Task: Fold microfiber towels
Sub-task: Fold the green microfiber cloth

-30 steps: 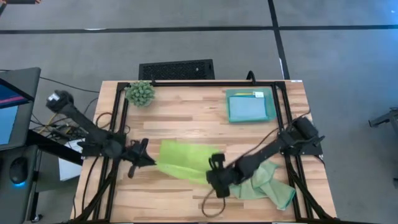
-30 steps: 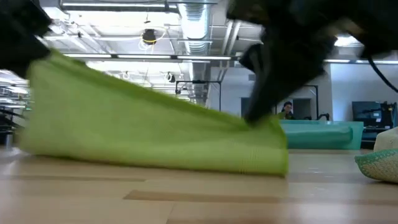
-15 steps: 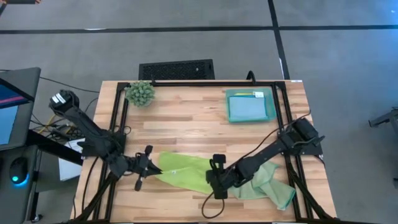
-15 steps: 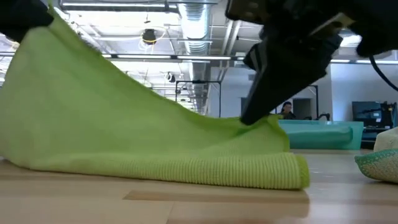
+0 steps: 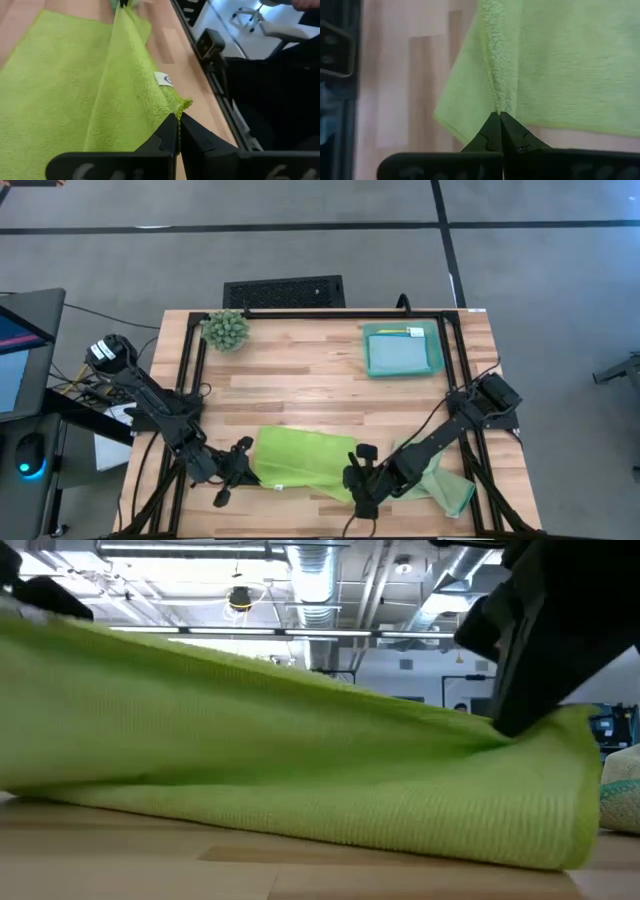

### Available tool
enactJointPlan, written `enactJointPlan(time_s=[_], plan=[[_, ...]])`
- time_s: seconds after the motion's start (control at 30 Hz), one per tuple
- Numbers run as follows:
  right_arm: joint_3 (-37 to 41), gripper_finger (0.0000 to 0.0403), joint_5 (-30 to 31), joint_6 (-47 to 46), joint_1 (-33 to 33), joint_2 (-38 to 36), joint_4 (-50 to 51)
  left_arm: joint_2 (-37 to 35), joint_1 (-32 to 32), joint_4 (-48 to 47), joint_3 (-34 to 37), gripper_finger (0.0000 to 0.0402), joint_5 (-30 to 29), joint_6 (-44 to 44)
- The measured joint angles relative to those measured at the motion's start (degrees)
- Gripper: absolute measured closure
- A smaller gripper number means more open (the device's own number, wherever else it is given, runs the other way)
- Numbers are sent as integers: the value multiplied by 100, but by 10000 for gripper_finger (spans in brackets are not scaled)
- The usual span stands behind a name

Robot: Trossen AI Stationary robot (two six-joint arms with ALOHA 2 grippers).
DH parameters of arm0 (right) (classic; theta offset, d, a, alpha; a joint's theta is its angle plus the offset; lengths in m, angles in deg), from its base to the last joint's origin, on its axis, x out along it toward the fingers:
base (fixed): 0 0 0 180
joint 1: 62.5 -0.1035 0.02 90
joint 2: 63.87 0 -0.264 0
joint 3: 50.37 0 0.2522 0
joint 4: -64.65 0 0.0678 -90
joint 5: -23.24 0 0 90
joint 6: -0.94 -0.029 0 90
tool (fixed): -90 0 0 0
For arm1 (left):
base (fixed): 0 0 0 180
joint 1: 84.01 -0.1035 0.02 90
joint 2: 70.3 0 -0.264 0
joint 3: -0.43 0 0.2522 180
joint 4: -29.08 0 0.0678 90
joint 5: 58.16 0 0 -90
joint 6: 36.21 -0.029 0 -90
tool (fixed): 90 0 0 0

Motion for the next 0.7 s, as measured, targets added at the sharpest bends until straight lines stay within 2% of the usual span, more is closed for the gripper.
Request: enactJointPlan(time_s=[0.13, 0.23, 0.4, 0.53, 0.7], plan=[[0, 399, 701, 12, -63, 7, 72, -27, -85, -121, 4, 401, -467, 14], [0, 399, 801, 59, 62, 7, 55, -323, -193, -311, 4, 401, -1163, 143], [0, 399, 1036, -188, 422, 7, 170, -780, -346, -1562, 4, 401, -2282, 712], [0, 399, 1117, -233, 610, 7, 515, -806, -617, -2235, 9, 401, -2511, 977], [85, 398, 982, -300, 822, 7, 591, -723, -1092, -2575, 7, 401, -2278, 985]])
